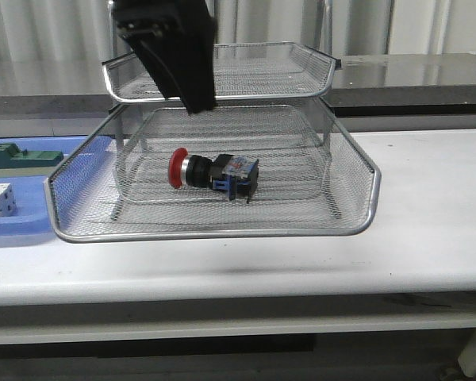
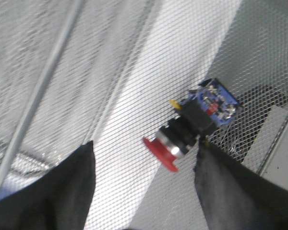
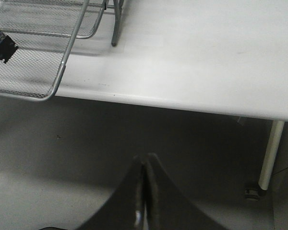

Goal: Place button on rack with both arms

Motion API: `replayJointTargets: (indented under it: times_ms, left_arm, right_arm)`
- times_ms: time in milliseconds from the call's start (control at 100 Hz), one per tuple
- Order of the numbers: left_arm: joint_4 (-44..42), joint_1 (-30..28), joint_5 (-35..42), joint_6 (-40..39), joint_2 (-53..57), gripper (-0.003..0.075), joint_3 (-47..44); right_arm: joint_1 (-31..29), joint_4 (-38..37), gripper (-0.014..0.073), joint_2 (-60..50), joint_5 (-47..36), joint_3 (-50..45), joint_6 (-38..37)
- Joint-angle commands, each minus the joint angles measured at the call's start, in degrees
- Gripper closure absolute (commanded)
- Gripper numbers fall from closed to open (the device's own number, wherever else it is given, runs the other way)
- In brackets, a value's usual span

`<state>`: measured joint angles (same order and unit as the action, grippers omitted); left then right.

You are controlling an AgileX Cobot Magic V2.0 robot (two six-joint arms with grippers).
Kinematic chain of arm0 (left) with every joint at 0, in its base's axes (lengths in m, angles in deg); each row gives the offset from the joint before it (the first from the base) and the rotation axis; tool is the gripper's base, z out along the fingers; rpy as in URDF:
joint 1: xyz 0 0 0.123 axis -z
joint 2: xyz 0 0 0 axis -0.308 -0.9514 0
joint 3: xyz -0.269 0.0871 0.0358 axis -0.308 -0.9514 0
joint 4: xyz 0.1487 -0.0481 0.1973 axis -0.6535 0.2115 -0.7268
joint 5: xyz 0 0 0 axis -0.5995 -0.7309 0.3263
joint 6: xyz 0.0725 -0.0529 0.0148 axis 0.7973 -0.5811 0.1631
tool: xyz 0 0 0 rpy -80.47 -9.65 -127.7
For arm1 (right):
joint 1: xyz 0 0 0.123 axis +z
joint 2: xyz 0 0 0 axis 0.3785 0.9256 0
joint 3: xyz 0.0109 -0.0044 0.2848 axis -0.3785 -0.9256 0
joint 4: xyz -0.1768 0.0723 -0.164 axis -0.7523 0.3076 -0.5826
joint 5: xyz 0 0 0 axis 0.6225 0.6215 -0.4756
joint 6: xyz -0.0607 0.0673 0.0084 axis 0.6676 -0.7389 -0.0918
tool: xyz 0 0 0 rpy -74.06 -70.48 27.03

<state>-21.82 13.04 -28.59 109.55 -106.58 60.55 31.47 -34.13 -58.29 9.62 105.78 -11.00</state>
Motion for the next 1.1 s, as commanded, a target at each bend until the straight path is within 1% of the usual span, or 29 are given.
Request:
replayJointTargets:
  times_ms: [0,100,320,480,600,810,1090]
  left_arm:
    - [1.01,-2.95,0.62,-2.12,5.76,0.0331,1.84]
    - [1.12,-6.93,0.62,-2.32,8.47,0.0370,1.84]
    - [4.38,-17.64,0.82,-2.82,13.83,0.0371,1.28]
    - [6.22,-24.51,5.35,-2.82,18.62,0.0371,-4.14]
    - [8.15,-28.76,11.62,-2.82,24.05,0.0371,-11.90]
    - [12.34,-33.89,27.18,-2.82,34.93,0.0371,-28.18]
    - [14.67,-34.72,47.96,-2.82,50.38,0.0371,-50.16]
  right_arm:
    - [-0.20,-0.15,0.0662,0.20,-3.63,1.90,0.13]
    - [-0.20,-0.15,0.0662,0.20,-3.63,1.90,0.13]
    - [-0.20,-0.15,0.0662,0.20,-3.63,1.90,0.13]
    - [-0.20,-0.15,0.0662,0.20,-3.63,1.90,0.13]
    - [-0.20,-0.15,0.0662,0.20,-3.63,1.90,0.13]
    - [-0.20,-0.15,0.0662,0.20,-3.63,1.90,0.13]
    - [-0.20,-0.15,0.0662,0.20,-3.63,1.90,0.13]
